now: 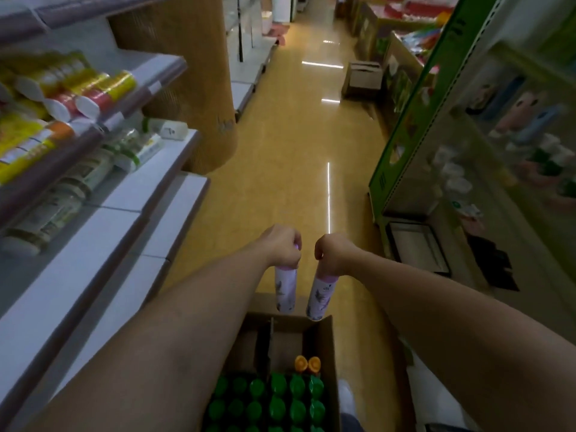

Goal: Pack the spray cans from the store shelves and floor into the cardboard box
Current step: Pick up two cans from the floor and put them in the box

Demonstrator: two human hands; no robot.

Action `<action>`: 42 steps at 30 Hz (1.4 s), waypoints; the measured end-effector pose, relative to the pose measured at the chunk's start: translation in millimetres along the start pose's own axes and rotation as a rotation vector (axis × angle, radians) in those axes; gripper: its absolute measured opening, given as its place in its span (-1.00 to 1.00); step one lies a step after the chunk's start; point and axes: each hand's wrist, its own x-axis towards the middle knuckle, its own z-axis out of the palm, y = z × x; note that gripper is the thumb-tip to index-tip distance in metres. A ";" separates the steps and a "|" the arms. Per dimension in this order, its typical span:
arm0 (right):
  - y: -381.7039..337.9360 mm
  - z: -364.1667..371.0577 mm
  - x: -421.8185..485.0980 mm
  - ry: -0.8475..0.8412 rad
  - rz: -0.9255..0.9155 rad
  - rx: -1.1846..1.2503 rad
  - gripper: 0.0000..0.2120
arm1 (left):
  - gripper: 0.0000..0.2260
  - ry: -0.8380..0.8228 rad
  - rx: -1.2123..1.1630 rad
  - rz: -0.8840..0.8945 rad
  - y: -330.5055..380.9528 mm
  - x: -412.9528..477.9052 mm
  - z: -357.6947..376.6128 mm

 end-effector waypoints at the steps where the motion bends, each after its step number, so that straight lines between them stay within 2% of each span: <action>1: 9.1 10.9 12.2 -0.019 0.001 0.001 -0.57 | -0.72 -0.009 0.002 -0.010 -1.4 12.0 10.3; 7: 64.5 90.8 82.5 -0.107 -0.037 0.023 -0.64 | -0.66 -0.086 -0.042 -0.138 -19.4 71.3 90.2; 12: 104.9 159.0 126.5 -0.197 -0.045 0.106 -0.65 | -0.77 -0.125 -0.106 -0.239 -40.9 112.6 164.7; 16: 133.5 221.8 152.7 -0.202 -0.049 0.176 -0.85 | -0.67 -0.109 -0.168 -0.311 -61.3 143.4 231.8; 21: 157.4 291.3 182.2 -0.235 -0.050 0.277 -0.96 | -0.64 -0.087 -0.218 -0.355 -85.5 170.2 308.0; 31: 178.7 425.4 229.7 -0.325 0.018 0.338 -0.93 | -0.55 -0.207 -0.249 -0.440 -129.8 208.9 441.7; 38: 188.0 478.6 252.2 -0.376 0.032 0.362 -0.89 | -0.53 -0.261 -0.231 -0.462 -151.7 230.2 499.7; 42: 185.5 499.6 254.7 -0.352 0.019 0.335 -0.79 | -0.55 -0.285 -0.218 -0.455 -158.0 232.7 521.4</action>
